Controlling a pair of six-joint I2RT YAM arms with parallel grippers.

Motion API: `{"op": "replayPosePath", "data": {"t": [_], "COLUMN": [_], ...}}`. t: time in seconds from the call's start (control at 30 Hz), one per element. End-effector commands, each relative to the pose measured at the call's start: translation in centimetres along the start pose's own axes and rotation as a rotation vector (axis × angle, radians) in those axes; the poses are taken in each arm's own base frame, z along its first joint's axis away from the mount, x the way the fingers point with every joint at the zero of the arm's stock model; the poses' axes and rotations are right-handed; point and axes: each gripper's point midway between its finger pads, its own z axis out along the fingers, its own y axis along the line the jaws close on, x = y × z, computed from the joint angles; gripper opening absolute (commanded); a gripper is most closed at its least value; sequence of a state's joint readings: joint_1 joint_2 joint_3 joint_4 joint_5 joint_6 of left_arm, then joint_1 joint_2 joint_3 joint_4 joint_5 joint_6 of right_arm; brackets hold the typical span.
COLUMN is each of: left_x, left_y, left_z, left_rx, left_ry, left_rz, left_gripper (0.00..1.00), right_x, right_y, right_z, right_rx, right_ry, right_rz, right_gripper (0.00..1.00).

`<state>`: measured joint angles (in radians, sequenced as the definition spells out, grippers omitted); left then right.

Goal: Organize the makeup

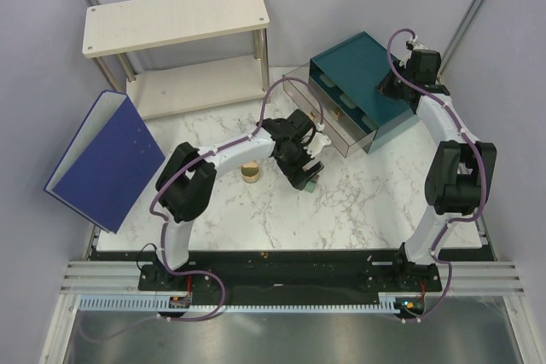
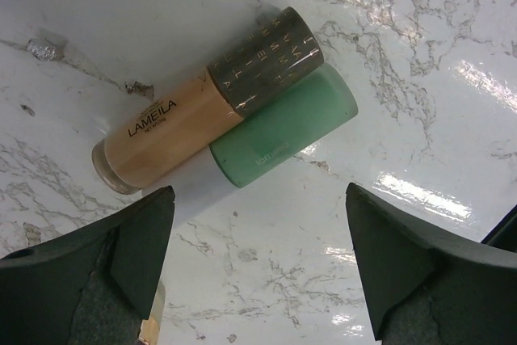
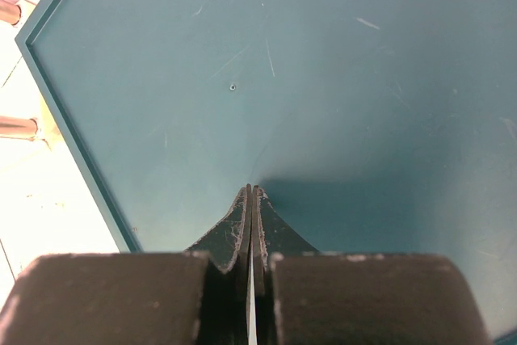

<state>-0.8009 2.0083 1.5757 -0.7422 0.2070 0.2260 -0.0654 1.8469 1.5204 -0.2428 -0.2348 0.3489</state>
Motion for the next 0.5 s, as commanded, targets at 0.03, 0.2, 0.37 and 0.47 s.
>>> {"op": "replayPosePath", "data": {"t": [0.03,0.2,0.37,0.47], "left_x": [-0.9,0.3,2.5,3.7], "left_y": [0.2,-0.9,-1.3,-1.4], "left_z": [1.3,2.2,3.3,3.7], "left_rx": [-0.017,-0.009,-0.049,-0.077], "left_ry": [-0.010,0.010,0.065,0.086], "left_rz": [0.078,0.090,0.108,0.109], "left_gripper": [0.92,0.91,0.86,0.79], "right_x": [4.0,4.0,4.1,4.0], "right_y": [-1.2,-1.2,-1.3,-1.2], "right_z": [0.8,0.8,0.8,0.8], "right_rx": [0.025,0.027,0.026,0.025], "right_ry": [0.124,0.124,0.125,0.124], "right_rz": [0.033,0.033,0.035,0.036], "right_gripper": [0.01,0.01,0.01,0.01]}}
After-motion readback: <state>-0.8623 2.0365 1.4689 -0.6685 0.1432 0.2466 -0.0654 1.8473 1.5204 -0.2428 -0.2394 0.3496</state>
